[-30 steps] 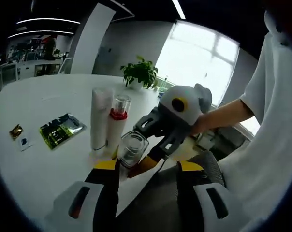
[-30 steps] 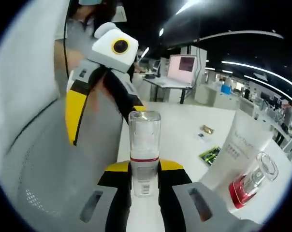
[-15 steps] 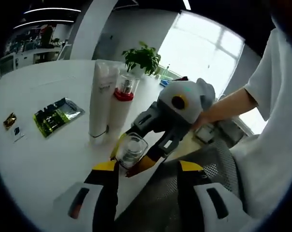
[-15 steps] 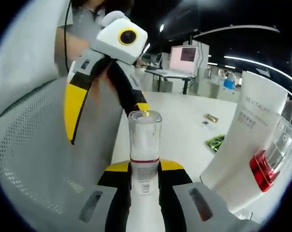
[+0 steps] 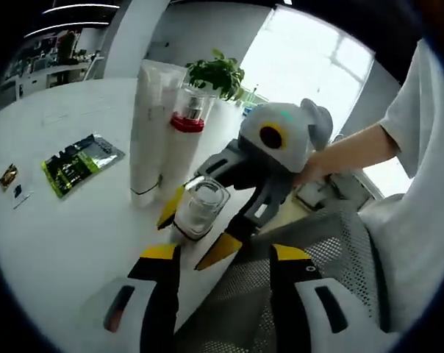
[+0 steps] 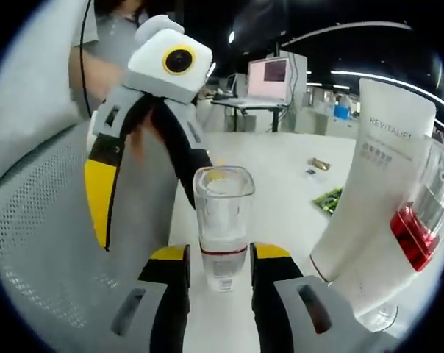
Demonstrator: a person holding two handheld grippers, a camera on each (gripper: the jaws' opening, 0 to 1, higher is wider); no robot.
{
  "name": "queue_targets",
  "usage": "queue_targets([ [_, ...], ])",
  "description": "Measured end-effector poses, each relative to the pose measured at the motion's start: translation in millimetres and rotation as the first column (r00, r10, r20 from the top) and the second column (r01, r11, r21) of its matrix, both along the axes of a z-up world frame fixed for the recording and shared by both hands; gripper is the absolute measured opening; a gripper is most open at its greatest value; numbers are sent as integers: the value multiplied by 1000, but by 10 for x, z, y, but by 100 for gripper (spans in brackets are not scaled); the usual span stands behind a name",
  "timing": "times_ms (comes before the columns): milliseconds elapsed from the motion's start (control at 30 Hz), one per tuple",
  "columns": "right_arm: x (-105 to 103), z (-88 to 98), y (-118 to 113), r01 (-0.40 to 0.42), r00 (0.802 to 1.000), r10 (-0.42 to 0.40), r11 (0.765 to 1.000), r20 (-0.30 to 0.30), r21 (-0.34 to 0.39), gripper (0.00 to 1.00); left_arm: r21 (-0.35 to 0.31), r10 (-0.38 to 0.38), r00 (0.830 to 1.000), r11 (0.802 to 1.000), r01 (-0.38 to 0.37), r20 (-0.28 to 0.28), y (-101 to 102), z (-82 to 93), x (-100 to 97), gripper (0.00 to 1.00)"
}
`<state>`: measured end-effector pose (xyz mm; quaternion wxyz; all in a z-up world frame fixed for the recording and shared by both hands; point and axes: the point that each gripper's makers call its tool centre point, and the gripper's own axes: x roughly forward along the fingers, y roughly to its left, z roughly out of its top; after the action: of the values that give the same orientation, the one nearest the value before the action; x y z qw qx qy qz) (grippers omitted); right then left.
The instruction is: Arrange the skincare products in the storage area until every visible bottle or jar stands upright without overlapping.
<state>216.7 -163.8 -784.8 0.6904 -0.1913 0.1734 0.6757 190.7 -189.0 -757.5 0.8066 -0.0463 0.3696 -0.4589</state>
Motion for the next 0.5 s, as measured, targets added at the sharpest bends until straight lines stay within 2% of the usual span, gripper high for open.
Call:
queue_targets([
  [167, 11, -134, -159, 69, 997, -70, 997, -23, -42, 32, 78, 7, 1000, 997, -7, -8, 154, -179, 60, 45],
  [200, 13, -150, -190, 84, 996, -86, 995, -28, -49, 32, 104, 17, 1000, 994, -17, 5, 190, -193, 92, 44],
  [233, 27, -173, -250, 120, 992, -122, 991, -36, -59, 31, 149, 25, 998, 988, -34, 62, 267, -213, 173, 42],
  [267, 42, -175, -284, 146, 988, -149, 987, -35, -64, 30, 172, 30, 996, 984, -44, 88, 319, -237, 216, 35],
  [300, 39, -167, -322, 172, 983, -175, 983, -46, -69, 30, 197, 28, 996, 979, -45, 86, 371, -272, 226, 30],
  [333, 44, -155, -345, 195, 979, -199, 978, -54, -69, 29, 181, 31, 997, 982, -45, 78, 362, -273, 227, 26],
  [367, 73, -169, -413, 237, 969, -242, 967, -46, -99, 27, 178, 40, 994, 982, -57, 97, 382, -276, 268, 23],
  [400, 59, -158, -421, 246, 966, -252, 964, -58, -98, 24, 178, 36, 993, 982, -55, 109, 385, -279, 284, 22],
  [467, 20, -165, -467, 288, 947, -302, 949, -108, -126, 18, 182, 22, 993, 982, -43, 116, 353, -262, 280, 19],
  [500, -8, -137, -449, 291, 945, -304, 950, -123, -113, 17, 186, 3, 992, 982, -27, 128, 331, -268, 276, 17],
])
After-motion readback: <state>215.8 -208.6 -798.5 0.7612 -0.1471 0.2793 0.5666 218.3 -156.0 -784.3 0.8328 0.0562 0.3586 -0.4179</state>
